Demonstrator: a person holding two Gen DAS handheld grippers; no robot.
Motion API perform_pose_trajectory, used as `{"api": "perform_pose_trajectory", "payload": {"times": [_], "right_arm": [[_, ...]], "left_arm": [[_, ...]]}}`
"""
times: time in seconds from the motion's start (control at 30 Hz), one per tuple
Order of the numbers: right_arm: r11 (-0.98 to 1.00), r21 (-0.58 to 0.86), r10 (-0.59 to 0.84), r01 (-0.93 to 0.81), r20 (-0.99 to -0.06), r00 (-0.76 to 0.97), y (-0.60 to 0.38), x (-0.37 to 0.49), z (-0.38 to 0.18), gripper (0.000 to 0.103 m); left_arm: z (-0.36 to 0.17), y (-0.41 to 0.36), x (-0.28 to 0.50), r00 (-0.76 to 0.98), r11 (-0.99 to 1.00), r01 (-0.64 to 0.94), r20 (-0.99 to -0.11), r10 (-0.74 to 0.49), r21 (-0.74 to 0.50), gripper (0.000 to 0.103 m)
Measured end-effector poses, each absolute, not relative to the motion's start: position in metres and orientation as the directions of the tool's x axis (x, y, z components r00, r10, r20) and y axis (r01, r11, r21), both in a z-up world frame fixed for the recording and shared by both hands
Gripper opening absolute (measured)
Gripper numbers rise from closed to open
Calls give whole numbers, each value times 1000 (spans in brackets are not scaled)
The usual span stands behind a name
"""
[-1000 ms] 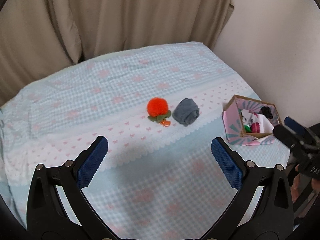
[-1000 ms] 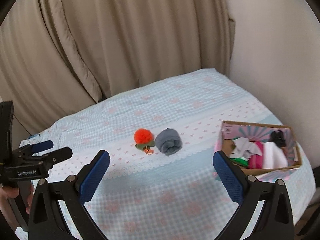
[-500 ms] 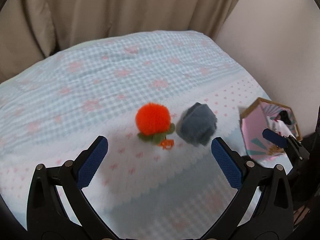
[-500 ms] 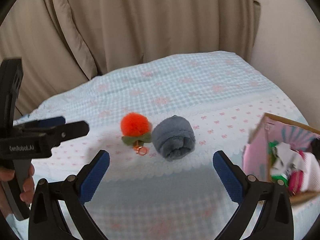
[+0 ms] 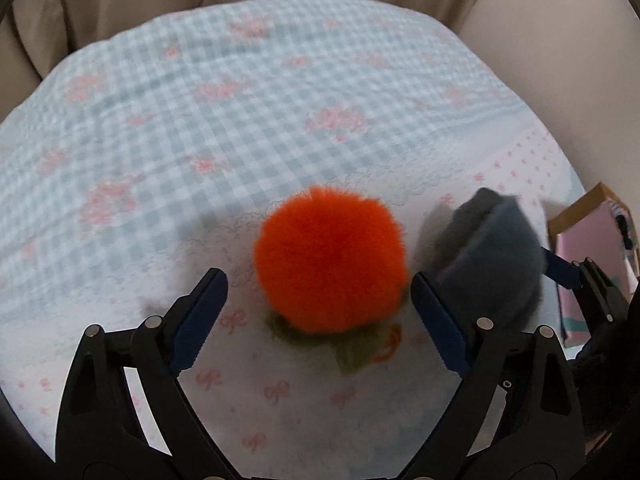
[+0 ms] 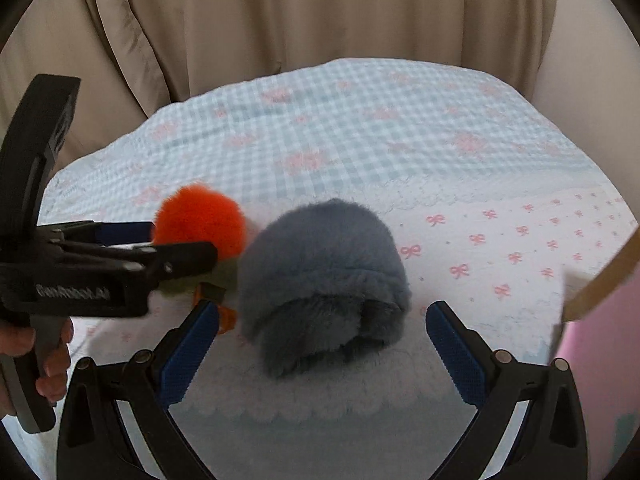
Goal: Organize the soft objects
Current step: 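Grasp the orange pompom with left tool while right tool grasps grey sock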
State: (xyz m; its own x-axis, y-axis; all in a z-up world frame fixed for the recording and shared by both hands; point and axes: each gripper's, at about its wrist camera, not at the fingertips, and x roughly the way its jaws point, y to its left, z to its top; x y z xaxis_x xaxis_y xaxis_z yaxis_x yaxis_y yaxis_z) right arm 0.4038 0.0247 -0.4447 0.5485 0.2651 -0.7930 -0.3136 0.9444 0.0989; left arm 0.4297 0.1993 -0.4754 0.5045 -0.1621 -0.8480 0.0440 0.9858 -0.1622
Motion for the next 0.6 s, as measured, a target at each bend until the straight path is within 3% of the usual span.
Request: {"api": "perform_pose_trajectory", "payload": {"times": [0.1,0.17,0.23,0.33,0.6], "right_arm": [[942,124,284,-313,-792,541,26,414,-454,103],[940,133,294,-314,-785,545,27,418,-456,102],[938,129,295,-323,-786,543,30,423,-458,86],[937,133,299,-322,-783,546,33,427,-459,79],[943,123,284,-308,-779,559,34,429,-458,59]], "left_arm": [[-484,199,436,510,985,41,-844,-165,-168,90],[-488,199,442,509,984,38,-844,-169,-173,76],[-489,197,444,520,987,50,-839,-157,-154,68],[-488,196,448,523,988,69,-839,-153,-138,41],[-484,196,444,530,986,88,-832,-166,-141,34]]}}
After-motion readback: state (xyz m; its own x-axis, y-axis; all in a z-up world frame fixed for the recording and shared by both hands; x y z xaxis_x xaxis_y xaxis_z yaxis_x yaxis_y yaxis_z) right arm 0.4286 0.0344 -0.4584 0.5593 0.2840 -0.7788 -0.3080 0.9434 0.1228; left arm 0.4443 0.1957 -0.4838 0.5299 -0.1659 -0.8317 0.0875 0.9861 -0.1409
